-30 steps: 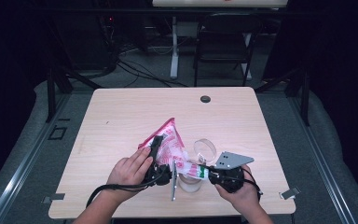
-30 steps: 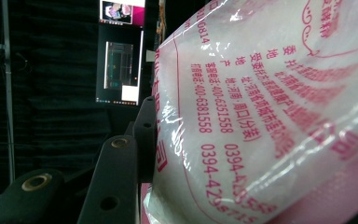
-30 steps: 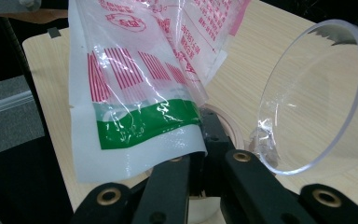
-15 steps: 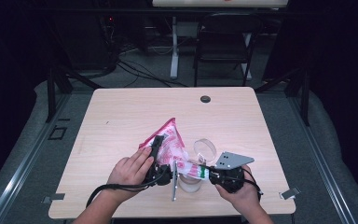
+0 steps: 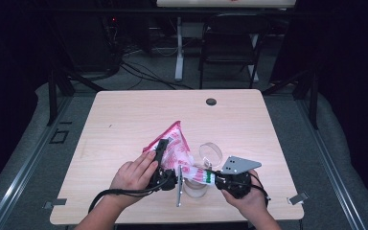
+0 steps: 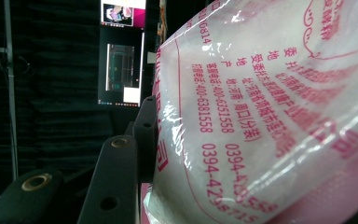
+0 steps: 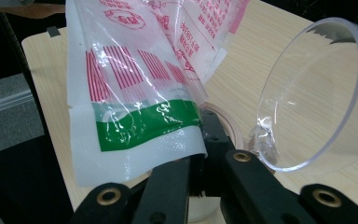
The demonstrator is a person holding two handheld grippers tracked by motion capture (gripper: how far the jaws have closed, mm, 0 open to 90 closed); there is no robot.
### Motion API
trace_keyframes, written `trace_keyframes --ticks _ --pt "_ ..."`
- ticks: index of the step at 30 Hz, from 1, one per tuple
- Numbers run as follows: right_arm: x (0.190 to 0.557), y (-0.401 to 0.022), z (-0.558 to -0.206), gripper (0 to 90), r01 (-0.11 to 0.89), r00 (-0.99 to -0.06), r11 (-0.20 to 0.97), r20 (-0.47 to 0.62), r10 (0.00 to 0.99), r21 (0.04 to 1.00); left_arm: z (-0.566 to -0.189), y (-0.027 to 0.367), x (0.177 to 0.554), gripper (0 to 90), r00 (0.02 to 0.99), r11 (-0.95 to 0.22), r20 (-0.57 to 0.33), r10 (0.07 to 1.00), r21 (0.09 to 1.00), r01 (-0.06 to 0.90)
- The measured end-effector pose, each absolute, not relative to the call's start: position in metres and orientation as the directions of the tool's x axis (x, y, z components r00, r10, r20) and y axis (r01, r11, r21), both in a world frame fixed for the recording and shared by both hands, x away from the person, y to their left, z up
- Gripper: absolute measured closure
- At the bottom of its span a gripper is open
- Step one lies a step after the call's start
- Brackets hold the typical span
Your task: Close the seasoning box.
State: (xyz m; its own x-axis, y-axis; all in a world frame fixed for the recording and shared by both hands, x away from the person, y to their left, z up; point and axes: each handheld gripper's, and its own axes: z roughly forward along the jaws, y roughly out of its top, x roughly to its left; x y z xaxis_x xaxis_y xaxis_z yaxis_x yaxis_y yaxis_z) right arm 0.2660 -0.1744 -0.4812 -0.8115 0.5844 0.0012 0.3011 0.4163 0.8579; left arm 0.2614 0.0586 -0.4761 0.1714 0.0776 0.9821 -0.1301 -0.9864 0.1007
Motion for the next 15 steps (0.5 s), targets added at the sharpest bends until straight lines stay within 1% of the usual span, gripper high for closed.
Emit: trace_keyframes --ticks 12,15 --pt "0.2664 -0.1753 -0.4816 90.0 0.302 -0.81 0.418 0.0 0.586 0.857 -0.4756 0.0576 0.2627 60.9 0.169 -0.984 0.983 0.073 0.099 -0.148" --pt "0.2663 -0.1753 -0.4815 90.0 0.302 -0.81 0.419 -0.001 0.586 0.857 -0.4749 0.0573 0.262 60.9 0.172 -0.986 0.983 0.069 0.094 -0.14"
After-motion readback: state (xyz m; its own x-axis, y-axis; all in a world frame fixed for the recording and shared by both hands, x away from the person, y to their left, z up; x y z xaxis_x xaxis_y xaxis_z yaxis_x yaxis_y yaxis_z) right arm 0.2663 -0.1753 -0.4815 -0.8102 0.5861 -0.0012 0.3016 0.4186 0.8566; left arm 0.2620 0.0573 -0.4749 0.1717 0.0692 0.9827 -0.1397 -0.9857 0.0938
